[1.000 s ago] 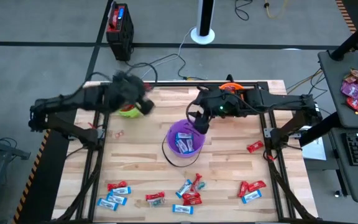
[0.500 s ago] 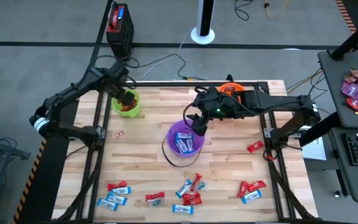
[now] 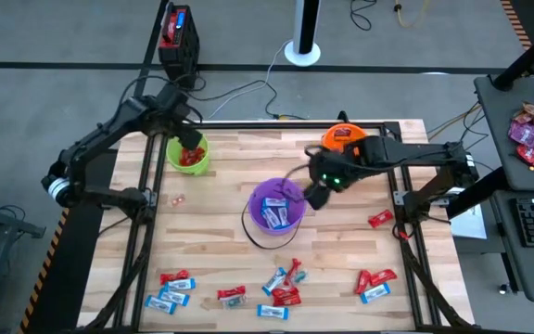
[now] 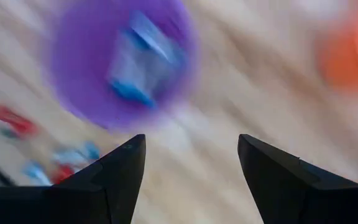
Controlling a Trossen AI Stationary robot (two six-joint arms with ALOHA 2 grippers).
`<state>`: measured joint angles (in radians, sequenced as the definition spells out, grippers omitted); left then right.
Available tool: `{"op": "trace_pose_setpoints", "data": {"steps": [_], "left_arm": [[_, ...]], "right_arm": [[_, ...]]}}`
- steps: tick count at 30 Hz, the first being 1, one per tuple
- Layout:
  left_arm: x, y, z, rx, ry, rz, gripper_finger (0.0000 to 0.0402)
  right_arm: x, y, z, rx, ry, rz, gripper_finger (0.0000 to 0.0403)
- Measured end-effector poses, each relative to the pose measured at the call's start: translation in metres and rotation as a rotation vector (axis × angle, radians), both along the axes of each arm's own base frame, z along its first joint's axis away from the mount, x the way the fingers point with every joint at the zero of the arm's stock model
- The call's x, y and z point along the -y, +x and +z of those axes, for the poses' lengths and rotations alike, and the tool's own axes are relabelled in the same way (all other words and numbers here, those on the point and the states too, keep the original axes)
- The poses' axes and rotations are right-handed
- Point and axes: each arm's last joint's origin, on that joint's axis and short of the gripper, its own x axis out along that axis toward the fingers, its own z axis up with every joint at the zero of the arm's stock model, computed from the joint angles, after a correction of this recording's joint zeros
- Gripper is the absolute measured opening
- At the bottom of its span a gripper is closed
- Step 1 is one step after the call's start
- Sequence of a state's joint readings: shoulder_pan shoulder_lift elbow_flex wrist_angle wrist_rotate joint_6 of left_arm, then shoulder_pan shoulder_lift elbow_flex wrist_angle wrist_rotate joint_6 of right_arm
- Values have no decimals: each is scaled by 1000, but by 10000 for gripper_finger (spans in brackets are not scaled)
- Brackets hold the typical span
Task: Sort candy by brand, put in halloween buckets
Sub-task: Put the red chocolate into the green bucket
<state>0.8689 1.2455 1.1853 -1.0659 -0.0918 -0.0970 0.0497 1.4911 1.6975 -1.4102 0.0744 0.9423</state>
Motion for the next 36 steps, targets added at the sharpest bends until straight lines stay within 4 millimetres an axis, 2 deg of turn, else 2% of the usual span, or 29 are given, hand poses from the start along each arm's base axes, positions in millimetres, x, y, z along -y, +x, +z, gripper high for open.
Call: {"op": "trace_pose_setpoints", "data": {"steps": [3, 8, 13, 17, 20, 23, 28, 36], "left_arm": [[14, 7, 22, 182, 33, -76, 182], [49, 14, 58, 428, 149, -196, 174], [87, 11, 83, 618, 220, -325, 167], [105, 4, 94, 698, 252, -350, 166], [111, -2, 98, 715, 282, -318, 166], [113, -6, 100, 726, 296, -291, 166], [113, -6, 100, 731, 292, -281, 166], [108, 4, 95, 707, 270, -273, 166]], "right_arm": [[-12, -19, -18, -213, 19, -108, 246], [-23, -37, -57, -263, 34, -221, 238], [-19, -63, -114, -439, 5, -361, 231], [-17, -76, -157, -519, 55, -401, 231], [-17, -85, -182, -557, 93, -422, 231], [-17, -94, -198, -569, 108, -455, 232], [-16, -102, -207, -596, 97, -463, 232], [-14, -115, -231, -581, 100, -483, 229]]}}
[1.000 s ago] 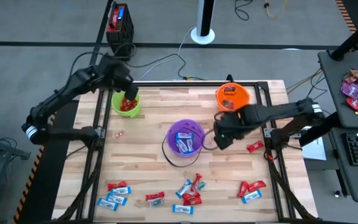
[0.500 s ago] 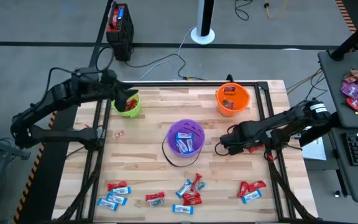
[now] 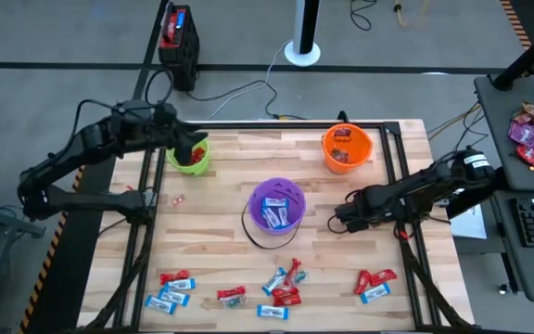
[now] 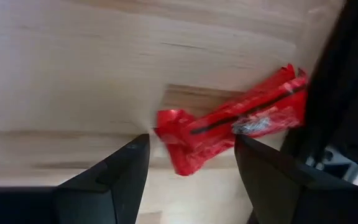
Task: Sort candy by brand, put in halloween buckets
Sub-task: Put the red chocolate into the green bucket
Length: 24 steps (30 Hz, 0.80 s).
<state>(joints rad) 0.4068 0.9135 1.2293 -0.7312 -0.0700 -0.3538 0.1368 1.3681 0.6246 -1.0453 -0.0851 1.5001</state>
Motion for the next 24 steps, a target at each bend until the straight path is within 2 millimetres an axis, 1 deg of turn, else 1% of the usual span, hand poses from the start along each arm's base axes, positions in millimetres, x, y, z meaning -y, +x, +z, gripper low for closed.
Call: {"op": "trace_pose_setpoints", "data": {"steps": [5, 8, 11, 17, 18, 21, 24], "left_arm": [[-4, 10, -3, -8, -7, 1, 166], [-7, 16, -4, -6, -10, 2, 166], [-8, 20, -6, -9, -15, 2, 166], [-11, 27, -10, -32, -24, 2, 166], [-12, 28, -10, -35, -24, 1, 166], [-12, 30, -12, -42, -28, -7, 166], [-9, 32, -12, -39, -34, -95, 166]], "right_arm": [[1, -7, -11, 13, 5, 15, 215], [1, -7, -13, 20, 7, 23, 188], [1, -5, -13, 37, 16, 46, 142], [1, -3, -14, 65, 20, 108, 28], [1, -3, -14, 66, 22, 116, 20], [1, -3, -12, 73, 22, 127, 12], [-1, 1, 4, 114, 16, 139, 10]]}}
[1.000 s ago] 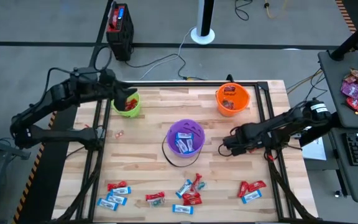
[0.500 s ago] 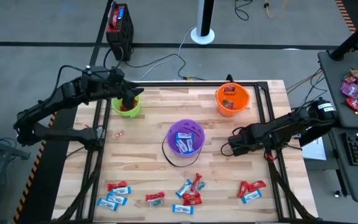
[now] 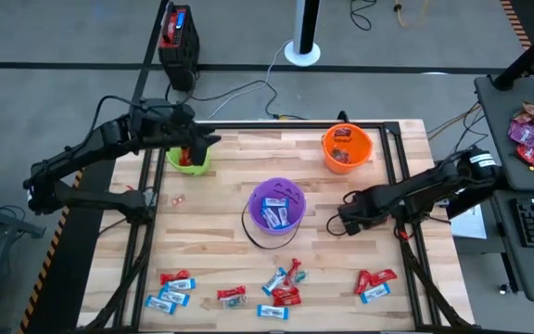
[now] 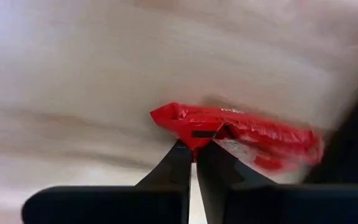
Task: Sort candy by brand, put in halloween buckets
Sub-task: Put the red chocolate into the green bucket
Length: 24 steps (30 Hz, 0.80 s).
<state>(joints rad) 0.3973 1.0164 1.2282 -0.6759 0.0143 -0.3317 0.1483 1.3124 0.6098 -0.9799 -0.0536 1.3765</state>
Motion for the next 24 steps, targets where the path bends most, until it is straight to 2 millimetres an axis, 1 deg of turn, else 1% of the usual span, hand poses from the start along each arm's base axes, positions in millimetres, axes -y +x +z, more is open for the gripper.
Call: {"op": "trace_pose_setpoints", "data": {"steps": [1, 2, 4, 6, 7, 9, 11, 15, 18, 19, 21, 23, 24], "left_arm": [[2, 1, 0, 4, -2, -47, 166], [4, 2, 0, 9, -5, -99, 166], [9, 3, 1, 18, -9, -207, 166], [14, 6, 2, 37, -5, -309, 166], [16, 8, 3, 50, -1, -345, 166], [20, 13, 4, 72, 11, -389, 166], [22, 21, 6, 108, 30, -414, 166], [28, 43, 10, 204, 77, -468, 166], [35, 63, 11, 277, 111, -526, 168], [38, 70, 10, 305, 123, -566, 171], [43, 82, 10, 365, 127, -667, 178], [48, 94, 9, 426, 105, -761, 187], [49, 99, 8, 437, 82, -781, 192]], "right_arm": [[-1, 2, 7, 20, -2, 0, 10], [-3, 6, 21, 66, -5, -1, 10], [-6, 16, 52, 220, -6, 27, 9], [-8, 22, 78, 350, -40, 48, 9], [-8, 26, 92, 432, -72, 56, 9], [-9, 34, 127, 658, -124, 107, 9], [-9, 41, 157, 858, -179, 157, 9], [-9, 61, 208, 1226, -259, 271, 9], [-13, 75, 242, 1492, -256, 465, 9], [-16, 80, 250, 1556, -249, 540, 9], [-20, 88, 258, 1632, -216, 677, 9], [-24, 97, 265, 1685, -154, 757, 9], [-24, 102, 266, 1692, -128, 777, 9]]}}
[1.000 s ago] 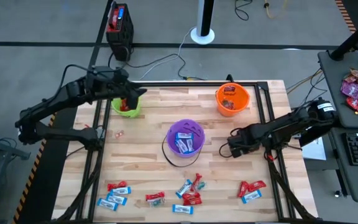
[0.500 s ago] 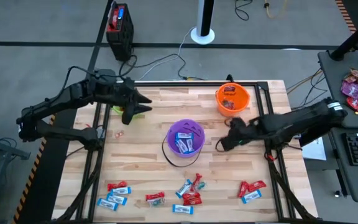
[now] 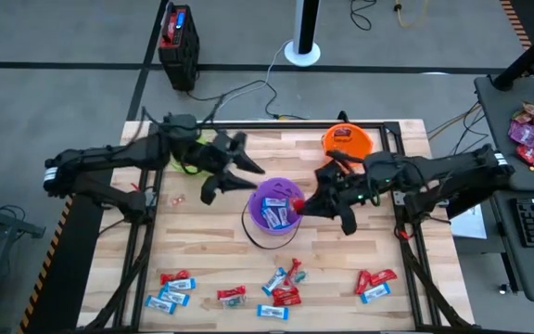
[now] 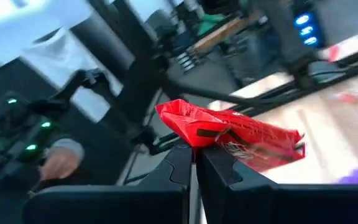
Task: Sort candy by brand, put in halloween buckets
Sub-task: Put the red chocolate into the green bucket
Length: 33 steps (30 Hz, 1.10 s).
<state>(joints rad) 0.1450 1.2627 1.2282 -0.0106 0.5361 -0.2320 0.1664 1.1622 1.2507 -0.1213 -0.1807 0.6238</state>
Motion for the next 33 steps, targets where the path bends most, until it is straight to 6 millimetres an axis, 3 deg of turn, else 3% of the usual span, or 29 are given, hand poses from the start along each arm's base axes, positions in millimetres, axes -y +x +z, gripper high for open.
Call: {"op": "trace_pose_setpoints", "data": {"steps": [8, 15, 19, 26, 33], "left_arm": [[5, 28, -18, -33, -92, -208, 223], [10, 37, -25, -63, -137, -339, 211], [10, 38, -27, -88, -159, -347, 169], [11, 34, -24, -82, -151, -350, 19], [10, 33, -25, -107, -164, -335, 30]], "right_arm": [[-3, 40, 3, -9, -29, 112, 9], [7, 58, 10, 33, -94, 94, 9], [15, 59, 15, 45, -99, 66, 9], [22, 56, 16, 31, -97, 41, 14], [24, 53, 15, 2, -104, 37, 18]]}}
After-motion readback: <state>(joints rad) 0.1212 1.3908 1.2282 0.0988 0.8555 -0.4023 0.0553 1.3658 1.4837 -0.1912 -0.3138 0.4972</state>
